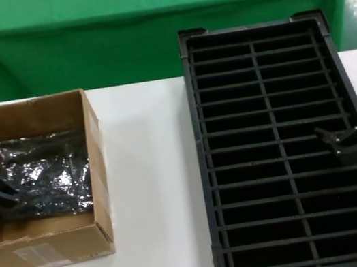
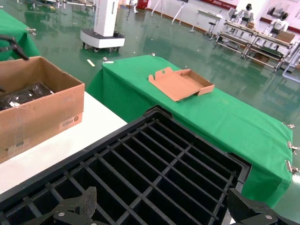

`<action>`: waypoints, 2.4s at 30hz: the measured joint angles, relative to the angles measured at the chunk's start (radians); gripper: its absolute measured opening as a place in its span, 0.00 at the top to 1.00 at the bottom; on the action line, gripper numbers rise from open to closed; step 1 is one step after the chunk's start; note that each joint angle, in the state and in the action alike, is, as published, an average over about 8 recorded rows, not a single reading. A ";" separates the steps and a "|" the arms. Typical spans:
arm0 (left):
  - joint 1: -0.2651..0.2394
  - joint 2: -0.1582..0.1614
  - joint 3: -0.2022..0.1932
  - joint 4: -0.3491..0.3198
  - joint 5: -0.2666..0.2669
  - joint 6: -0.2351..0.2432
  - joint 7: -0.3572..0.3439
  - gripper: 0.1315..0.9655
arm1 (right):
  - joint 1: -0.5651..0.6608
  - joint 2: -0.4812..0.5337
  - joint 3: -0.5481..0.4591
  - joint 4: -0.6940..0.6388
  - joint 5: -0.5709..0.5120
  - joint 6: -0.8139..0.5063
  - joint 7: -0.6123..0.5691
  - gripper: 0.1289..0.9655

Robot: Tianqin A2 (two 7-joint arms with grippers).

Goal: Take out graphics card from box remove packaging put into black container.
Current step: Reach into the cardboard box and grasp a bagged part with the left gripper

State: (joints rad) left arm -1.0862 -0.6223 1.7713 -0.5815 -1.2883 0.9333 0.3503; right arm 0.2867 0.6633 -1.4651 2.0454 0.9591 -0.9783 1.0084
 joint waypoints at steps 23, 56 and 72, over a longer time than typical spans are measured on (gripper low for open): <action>-0.291 0.160 0.076 0.570 0.095 -0.124 0.362 0.00 | 0.000 0.000 0.000 0.000 0.000 0.000 0.000 0.00; -0.268 0.202 0.104 0.578 0.149 -0.301 0.380 0.00 | 0.000 0.000 0.000 0.000 0.000 0.000 0.000 0.00; -0.250 0.222 0.095 0.578 0.145 -0.346 0.369 0.00 | 0.000 0.000 0.000 0.000 0.000 0.000 0.000 0.00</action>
State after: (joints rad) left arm -1.3365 -0.4000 1.8660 -0.0033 -1.1429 0.5873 0.7192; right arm 0.2866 0.6634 -1.4652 2.0455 0.9591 -0.9783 1.0085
